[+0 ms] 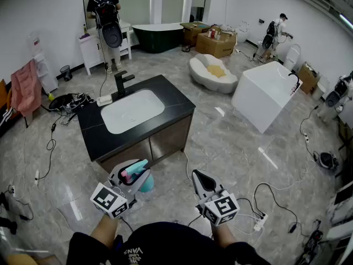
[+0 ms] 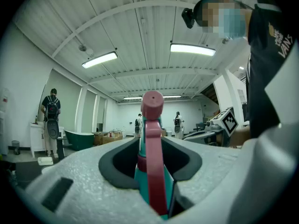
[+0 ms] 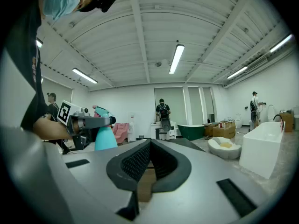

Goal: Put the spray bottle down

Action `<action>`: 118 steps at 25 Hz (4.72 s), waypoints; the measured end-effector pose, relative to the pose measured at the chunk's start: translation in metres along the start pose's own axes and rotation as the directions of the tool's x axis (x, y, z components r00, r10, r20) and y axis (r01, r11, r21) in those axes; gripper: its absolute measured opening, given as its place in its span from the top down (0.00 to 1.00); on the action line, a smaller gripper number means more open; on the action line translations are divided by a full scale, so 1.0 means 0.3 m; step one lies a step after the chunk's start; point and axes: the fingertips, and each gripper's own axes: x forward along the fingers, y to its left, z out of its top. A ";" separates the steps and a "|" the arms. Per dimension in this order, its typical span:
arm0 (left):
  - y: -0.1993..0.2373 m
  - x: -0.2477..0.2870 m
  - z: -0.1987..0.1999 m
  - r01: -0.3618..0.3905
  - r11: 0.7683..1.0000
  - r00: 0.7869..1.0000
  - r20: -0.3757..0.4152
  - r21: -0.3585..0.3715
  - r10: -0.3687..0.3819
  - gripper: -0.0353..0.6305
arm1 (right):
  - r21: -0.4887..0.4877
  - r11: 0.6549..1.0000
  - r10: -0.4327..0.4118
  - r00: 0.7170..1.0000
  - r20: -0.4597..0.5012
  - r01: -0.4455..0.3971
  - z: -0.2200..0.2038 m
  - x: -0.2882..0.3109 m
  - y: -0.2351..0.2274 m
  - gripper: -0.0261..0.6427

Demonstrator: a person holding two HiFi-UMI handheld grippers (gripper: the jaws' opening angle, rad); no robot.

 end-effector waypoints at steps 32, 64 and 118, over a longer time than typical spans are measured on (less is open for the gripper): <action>0.337 0.315 -0.227 0.007 0.991 0.998 -0.062 -0.135 -0.016 0.73 | 0.094 0.995 -0.028 0.999 -0.022 0.030 -0.078 0.394 -0.312 0.95; 1.321 0.784 -0.159 0.040 0.998 0.999 -0.016 -0.053 -0.041 0.73 | 0.126 0.982 -0.136 0.990 -0.040 0.140 -0.018 1.221 -0.672 0.96; 2.106 1.905 -0.713 -0.237 0.971 0.966 -0.108 -0.027 0.233 0.73 | 0.174 0.984 0.071 0.967 -0.243 -0.028 -0.192 1.717 -1.455 0.96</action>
